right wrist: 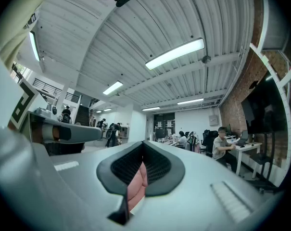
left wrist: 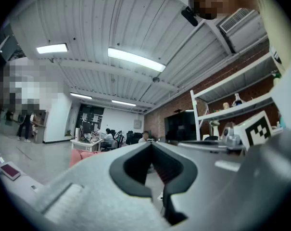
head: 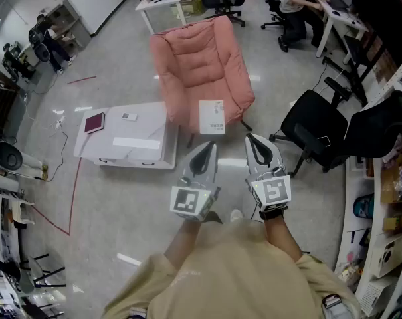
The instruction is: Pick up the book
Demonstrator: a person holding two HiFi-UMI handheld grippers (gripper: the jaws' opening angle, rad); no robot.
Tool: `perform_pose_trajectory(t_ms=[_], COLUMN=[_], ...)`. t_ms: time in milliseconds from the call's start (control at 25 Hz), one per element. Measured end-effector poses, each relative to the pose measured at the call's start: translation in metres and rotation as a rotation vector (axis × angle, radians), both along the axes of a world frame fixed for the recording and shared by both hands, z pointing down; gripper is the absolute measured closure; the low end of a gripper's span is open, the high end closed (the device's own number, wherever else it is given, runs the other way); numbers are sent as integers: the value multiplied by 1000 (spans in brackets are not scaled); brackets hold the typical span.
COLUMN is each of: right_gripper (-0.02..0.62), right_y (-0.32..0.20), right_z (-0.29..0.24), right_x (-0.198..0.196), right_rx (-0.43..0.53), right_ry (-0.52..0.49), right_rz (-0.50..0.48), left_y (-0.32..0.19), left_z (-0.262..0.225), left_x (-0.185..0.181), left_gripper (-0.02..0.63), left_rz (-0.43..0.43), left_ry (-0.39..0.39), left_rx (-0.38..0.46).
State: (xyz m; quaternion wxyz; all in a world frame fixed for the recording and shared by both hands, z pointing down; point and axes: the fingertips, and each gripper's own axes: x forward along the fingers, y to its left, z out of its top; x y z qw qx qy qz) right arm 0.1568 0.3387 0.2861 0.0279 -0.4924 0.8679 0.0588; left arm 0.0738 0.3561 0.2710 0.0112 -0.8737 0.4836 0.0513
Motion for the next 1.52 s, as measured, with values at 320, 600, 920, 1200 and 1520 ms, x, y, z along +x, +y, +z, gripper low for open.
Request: perform_pose_trajectory(t_ms=[320, 600, 920, 1200, 1520], right_gripper=[588, 584, 563, 561, 561], right_y=[-9, -65, -172, -248, -309], right_z=[29, 65, 89, 125, 218], right_x=[-27, -67, -99, -106, -109], right_rx=[-89, -192, -284, -376, -578], right_ry=[-41, -7, 52, 84, 54], right_rz=[-83, -105, -69, -12, 1], left_y=[-6, -65, -168, -249, -320], left_z=[30, 64, 97, 143, 223], left_x=[-24, -68, -112, -133, -156], left_gripper=[606, 606, 604, 604, 604], left_rz=[-70, -81, -15, 79, 67], left_ry=[3, 35, 48, 31, 13], left_rx=[-64, -146, -231, -349, -529])
